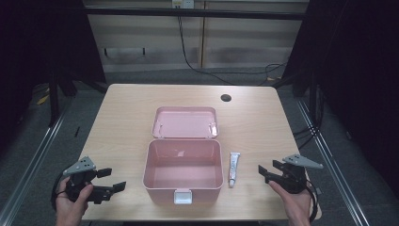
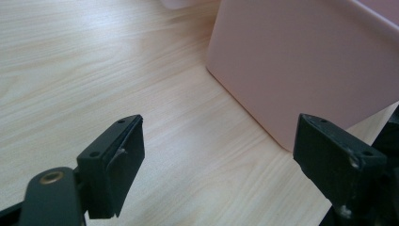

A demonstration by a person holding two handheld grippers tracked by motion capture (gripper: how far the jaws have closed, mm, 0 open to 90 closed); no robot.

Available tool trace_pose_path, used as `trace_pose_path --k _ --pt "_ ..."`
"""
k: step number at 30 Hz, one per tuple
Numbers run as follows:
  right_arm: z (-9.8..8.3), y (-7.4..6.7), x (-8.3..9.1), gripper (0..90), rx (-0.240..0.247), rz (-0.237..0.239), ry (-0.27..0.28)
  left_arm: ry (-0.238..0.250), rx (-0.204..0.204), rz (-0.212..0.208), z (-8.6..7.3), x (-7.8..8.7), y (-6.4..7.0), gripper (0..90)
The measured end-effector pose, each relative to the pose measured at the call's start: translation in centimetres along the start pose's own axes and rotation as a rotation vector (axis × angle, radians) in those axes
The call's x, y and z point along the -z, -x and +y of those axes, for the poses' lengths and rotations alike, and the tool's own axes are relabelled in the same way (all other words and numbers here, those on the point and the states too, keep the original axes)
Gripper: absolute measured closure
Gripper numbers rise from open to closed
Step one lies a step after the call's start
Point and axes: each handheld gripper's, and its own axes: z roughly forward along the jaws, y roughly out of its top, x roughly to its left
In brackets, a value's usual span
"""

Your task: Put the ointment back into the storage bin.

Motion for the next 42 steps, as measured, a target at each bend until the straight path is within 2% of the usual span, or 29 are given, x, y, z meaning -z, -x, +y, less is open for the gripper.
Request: trace_pose_path --k 2,4,7,11,12,13,15,16,17,19,20,23,25,27,28,30,32,33,36,42 --pt "0.3 -0.2 0.4 39.8 -0.003 -0.001 0.009 -0.003 -0.002 -0.001 0.0 -0.1 0.0 17.0" --pt "0.4 -0.2 0.7 40.6 -0.027 0.011 0.01 -0.003 -0.004 -0.003 0.0 0.0 0.1 17.0" --pt "0.5 -0.5 0.9 42.1 -0.01 0.013 0.003 -0.001 -0.008 -0.005 0.0 0.1 0.1 17.0" --pt "0.7 -0.7 0.9 41.7 -0.023 0.033 0.008 -0.002 -0.005 -0.007 0.0 0.0 0.1 17.0" --pt "0.8 -0.7 0.7 41.4 -0.069 0.059 -0.011 -0.005 -0.006 -0.003 0.0 -0.1 0.1 17.0" --pt "1.0 -0.7 0.7 41.8 -0.077 0.074 -0.024 -0.005 -0.005 0.002 0.0 -0.1 0.1 17.0" --pt "1.2 -0.7 0.7 42.6 -0.074 0.078 -0.035 -0.005 -0.002 0.002 0.0 -0.1 0.1 17.0" --pt "1.8 -0.8 0.7 45.4 -0.066 0.103 -0.04 -0.006 -0.001 0.004 -0.1 0.0 0.0 17.0" --pt "2.1 -0.8 0.7 45.9 -0.063 0.11 -0.043 -0.005 -0.001 0.005 -0.1 0.0 0.0 17.0" --pt "2.4 -0.9 0.7 46.8 -0.047 0.109 -0.041 0.0 0.001 0.004 -0.1 0.0 0.0 17.0" --pt "3.1 -1.1 0.6 47.3 -0.041 0.138 -0.064 -0.002 -0.001 0.005 -0.1 0.0 0.0 17.0" --pt "3.6 -1.4 0.3 47.6 -0.034 0.12 -0.087 -0.003 0.0 0.0 -0.1 0.0 0.0 17.0" --pt "4.3 -1.7 -0.4 49.0 -0.049 0.141 -0.127 -0.002 -0.002 -0.003 -0.1 0.0 0.0 17.0" --pt "4.4 -1.8 -0.6 48.9 -0.049 0.136 -0.139 -0.001 -0.002 -0.003 -0.1 0.0 0.0 17.0" --pt "4.6 -1.9 -1.1 49.0 -0.063 0.146 -0.168 -0.004 -0.001 -0.001 -0.1 0.0 0.0 17.0" --pt "4.7 -2.0 -1.3 49.0 -0.059 0.148 -0.198 -0.008 -0.003 -0.004 -0.1 -0.1 0.0 17.0" --pt "4.8 -2.1 -1.5 49.0 -0.063 0.153 -0.211 -0.007 -0.004 -0.002 -0.1 -0.1 0.1 17.0" --pt "4.9 -2.4 -1.7 48.1 -0.067 0.174 -0.232 -0.007 -0.004 0.0 -0.1 -0.1 0.1 17.0" --pt "5.1 -2.6 -2.1 48.1 -0.074 0.191 -0.254 -0.007 -0.004 0.0 -0.1 -0.1 0.1 17.0" --pt "5.6 -2.9 -3.0 45.2 -0.099 0.201 -0.299 -0.009 -0.003 -0.005 -0.1 -0.1 0.0 17.0"
